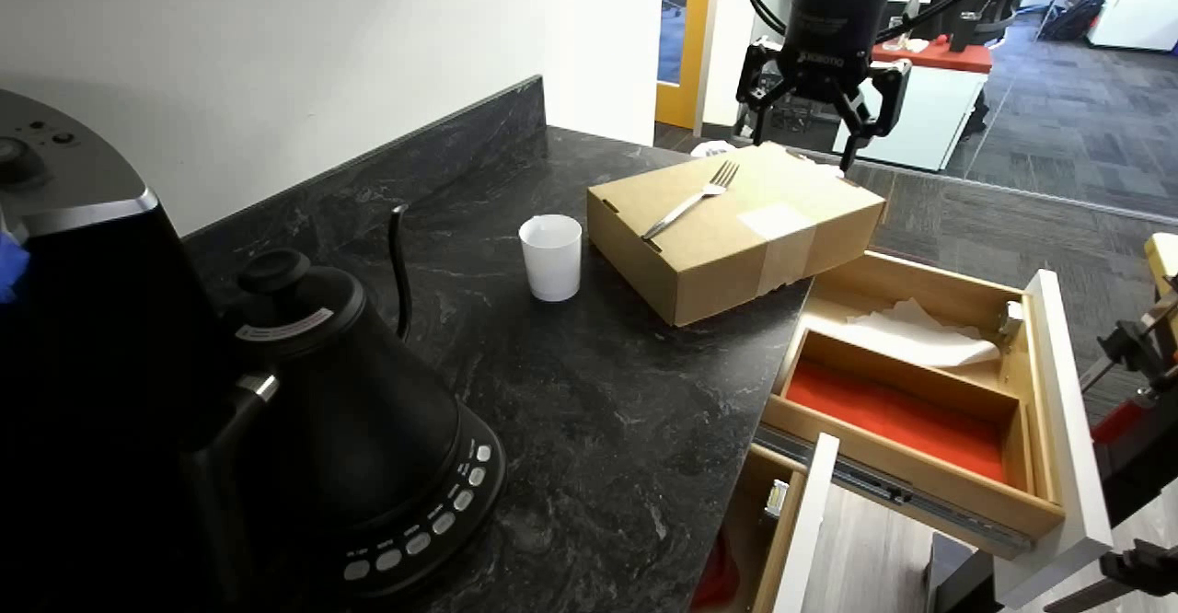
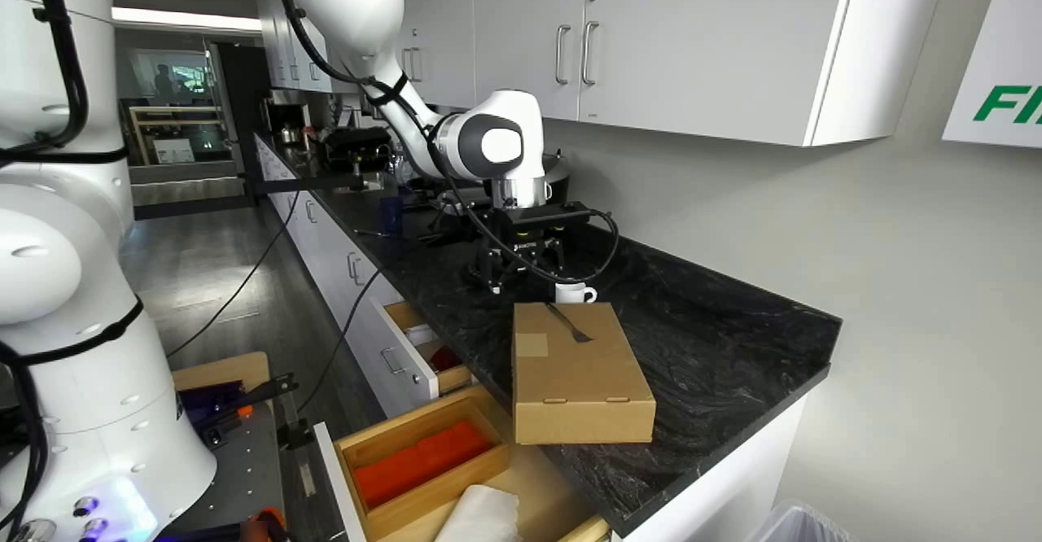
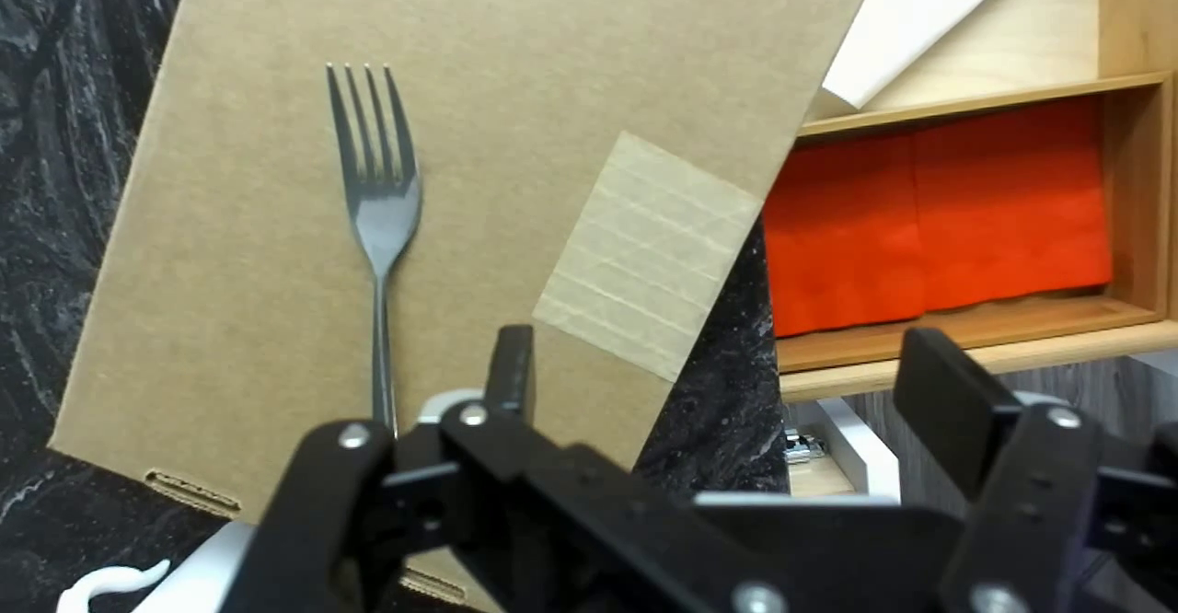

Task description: Pick the fork and put it in the drawer

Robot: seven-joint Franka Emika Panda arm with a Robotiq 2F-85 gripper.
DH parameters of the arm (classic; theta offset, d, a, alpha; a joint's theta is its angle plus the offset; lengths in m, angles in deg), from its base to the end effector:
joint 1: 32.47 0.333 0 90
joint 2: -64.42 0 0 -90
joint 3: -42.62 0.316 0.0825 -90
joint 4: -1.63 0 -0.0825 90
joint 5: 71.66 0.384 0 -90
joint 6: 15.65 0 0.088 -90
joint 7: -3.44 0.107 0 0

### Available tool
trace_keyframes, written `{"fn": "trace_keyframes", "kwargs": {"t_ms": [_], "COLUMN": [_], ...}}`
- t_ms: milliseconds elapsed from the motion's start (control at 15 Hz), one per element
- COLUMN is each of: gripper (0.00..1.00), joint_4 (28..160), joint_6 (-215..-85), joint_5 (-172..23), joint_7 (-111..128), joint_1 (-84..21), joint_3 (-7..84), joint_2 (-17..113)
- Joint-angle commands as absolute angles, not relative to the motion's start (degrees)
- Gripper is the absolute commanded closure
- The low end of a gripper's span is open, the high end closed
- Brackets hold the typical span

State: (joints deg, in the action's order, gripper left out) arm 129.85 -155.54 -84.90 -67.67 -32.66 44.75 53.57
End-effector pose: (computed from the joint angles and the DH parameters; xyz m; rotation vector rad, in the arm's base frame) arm 0.5437 0.0180 0.2861 2.2555 1.9987 -0.1040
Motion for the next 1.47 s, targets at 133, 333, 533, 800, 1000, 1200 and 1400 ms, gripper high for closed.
{"fn": "trace_keyframes", "kwargs": {"t_ms": [133,333,533,800,1000,1200,1400], "gripper": [0.0,0.0,0.0,0.0,0.0,0.0,0.0], "joint_4": [127.8,123.3,117.8,109.3,102.7,97.0,92.1], "joint_6": [-155.2,-154.5,-154.3,-153.6,-152.7,-151.9,-147.5], "joint_5": [-85.0,-87.8,-89.1,-86.9,-85.6,-82.2,-77.0], "joint_7": [-68.9,-68.6,-69.5,-71.5,-72.5,-73.3,-73.9], "joint_1": [-33.1,-32.8,-33.1,-34.1,-34.8,-35.6,-36.7], "joint_3": [45.1,44.5,44.5,45.2,46.1,47.8,50.1], "joint_2": [51.7,48.5,44.7,37.9,32.7,27.9,24.6]}}
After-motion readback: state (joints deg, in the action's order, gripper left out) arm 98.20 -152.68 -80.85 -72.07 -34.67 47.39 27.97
